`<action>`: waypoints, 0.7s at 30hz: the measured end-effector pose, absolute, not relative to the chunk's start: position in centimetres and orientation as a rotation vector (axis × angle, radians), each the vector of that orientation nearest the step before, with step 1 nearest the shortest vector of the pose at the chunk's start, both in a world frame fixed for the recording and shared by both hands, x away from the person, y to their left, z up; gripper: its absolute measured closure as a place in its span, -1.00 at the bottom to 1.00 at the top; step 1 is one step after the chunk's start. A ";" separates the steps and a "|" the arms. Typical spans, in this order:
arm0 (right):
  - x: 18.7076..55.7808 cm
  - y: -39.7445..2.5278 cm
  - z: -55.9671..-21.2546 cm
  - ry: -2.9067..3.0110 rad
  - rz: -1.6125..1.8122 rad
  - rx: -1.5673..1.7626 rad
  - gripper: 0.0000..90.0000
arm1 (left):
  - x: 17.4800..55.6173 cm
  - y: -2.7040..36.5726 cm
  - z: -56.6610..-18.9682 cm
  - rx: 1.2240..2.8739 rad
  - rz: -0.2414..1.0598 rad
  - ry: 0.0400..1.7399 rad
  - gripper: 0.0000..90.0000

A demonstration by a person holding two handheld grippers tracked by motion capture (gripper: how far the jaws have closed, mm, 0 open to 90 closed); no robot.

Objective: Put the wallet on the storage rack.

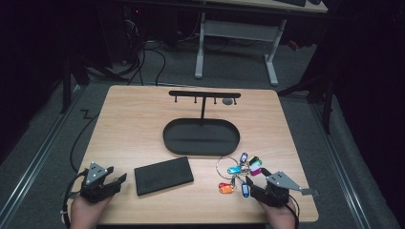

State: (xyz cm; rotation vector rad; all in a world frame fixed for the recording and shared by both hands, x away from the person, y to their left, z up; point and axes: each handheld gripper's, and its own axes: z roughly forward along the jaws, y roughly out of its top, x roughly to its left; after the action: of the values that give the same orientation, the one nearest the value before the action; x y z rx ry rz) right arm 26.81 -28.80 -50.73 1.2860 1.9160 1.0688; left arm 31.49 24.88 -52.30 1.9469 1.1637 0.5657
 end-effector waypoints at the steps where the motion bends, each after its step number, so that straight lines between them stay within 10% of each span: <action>1: 26.8 -28.8 -50.7 1.916 1.069 1.286 -0.28 | 31.5 24.9 -52.3 1.952 0.564 1.163 -0.08; 21: 28.4 -30.2 -51.9 1.864 1.174 1.402 -0.19 | 30.9 25.0 -53.0 2.012 0.525 1.139 0.31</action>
State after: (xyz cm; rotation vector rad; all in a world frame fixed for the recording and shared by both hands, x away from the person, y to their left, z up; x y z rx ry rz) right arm 28.36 -30.17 -51.91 1.4022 1.8636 1.1745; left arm 30.91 25.00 -53.00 2.0117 1.1388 0.5252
